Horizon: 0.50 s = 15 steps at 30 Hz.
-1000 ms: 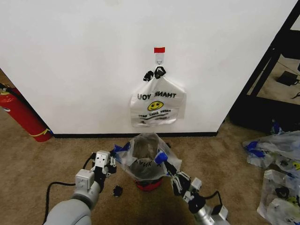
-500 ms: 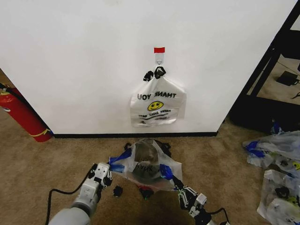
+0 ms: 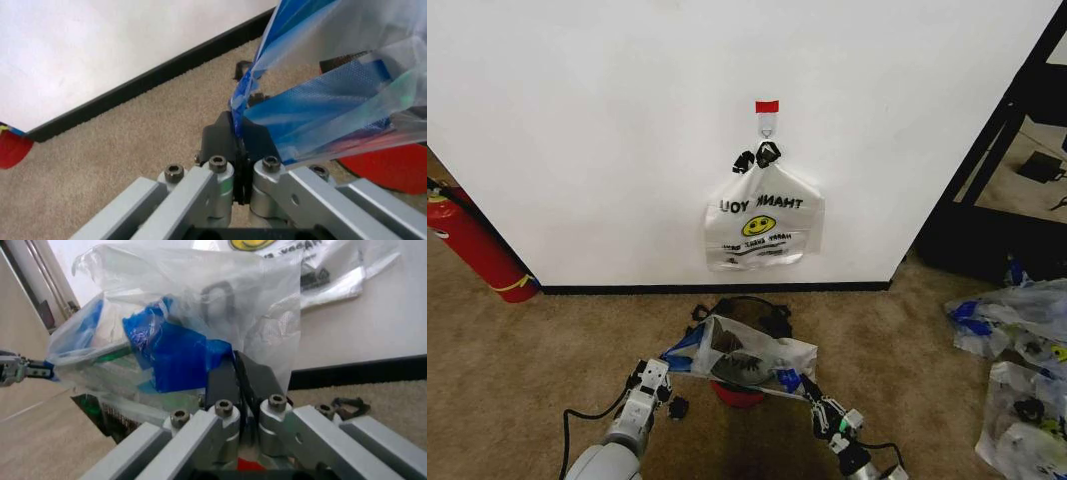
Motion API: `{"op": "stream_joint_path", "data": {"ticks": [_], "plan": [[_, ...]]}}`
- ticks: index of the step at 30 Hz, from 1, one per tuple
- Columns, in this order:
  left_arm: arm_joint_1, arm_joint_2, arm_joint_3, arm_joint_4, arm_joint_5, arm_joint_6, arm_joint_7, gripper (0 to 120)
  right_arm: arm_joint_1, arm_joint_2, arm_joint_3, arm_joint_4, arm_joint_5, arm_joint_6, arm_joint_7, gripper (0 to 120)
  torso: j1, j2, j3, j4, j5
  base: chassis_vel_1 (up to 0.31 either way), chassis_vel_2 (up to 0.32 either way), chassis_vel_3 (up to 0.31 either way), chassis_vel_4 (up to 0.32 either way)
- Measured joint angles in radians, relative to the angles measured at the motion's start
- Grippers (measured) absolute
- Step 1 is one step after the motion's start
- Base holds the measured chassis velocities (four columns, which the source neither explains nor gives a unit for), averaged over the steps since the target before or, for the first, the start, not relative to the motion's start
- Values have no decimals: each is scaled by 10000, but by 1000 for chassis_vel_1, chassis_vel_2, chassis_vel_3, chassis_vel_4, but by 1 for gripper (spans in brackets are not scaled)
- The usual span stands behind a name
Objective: Pick up the garbage bag from the wall and place it over the trash bin.
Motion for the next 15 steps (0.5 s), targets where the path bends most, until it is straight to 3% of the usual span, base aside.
{"op": "stream_joint_path", "data": {"ticks": [15], "plan": [[-493,-56,215,871,616,-149,164,0,1110,535,69,-1063,934,-58,473,0,0,0,0,0,-1,0,0,0,0]]}}
